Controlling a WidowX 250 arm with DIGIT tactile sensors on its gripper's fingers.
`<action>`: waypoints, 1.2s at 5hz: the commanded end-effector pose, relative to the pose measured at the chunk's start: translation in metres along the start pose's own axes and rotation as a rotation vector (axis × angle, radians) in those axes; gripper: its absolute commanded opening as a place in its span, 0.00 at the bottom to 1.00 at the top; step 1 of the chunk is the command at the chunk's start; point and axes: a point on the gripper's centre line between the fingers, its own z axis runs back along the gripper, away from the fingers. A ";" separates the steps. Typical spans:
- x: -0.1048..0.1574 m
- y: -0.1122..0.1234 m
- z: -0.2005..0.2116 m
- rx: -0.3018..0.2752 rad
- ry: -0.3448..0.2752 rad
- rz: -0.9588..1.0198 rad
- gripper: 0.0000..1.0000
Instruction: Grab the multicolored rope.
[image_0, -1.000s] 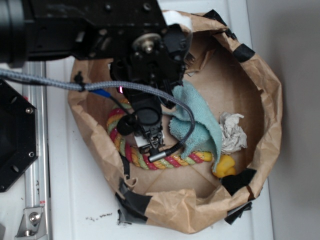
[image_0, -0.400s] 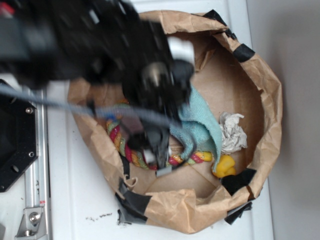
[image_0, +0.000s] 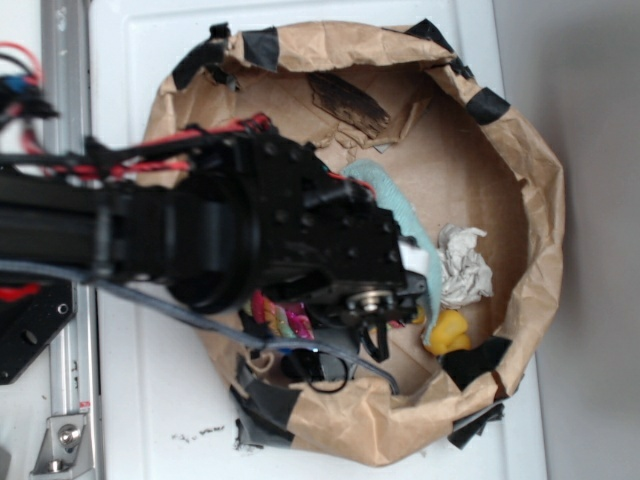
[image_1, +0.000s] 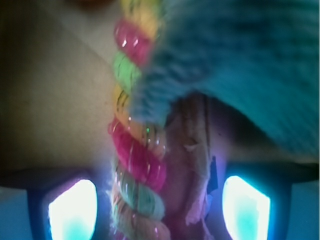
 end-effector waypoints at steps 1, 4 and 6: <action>-0.025 -0.016 -0.010 -0.006 0.062 -0.130 0.00; -0.025 0.006 0.010 0.167 0.055 -0.021 0.00; -0.039 0.073 0.104 0.172 -0.126 0.329 0.00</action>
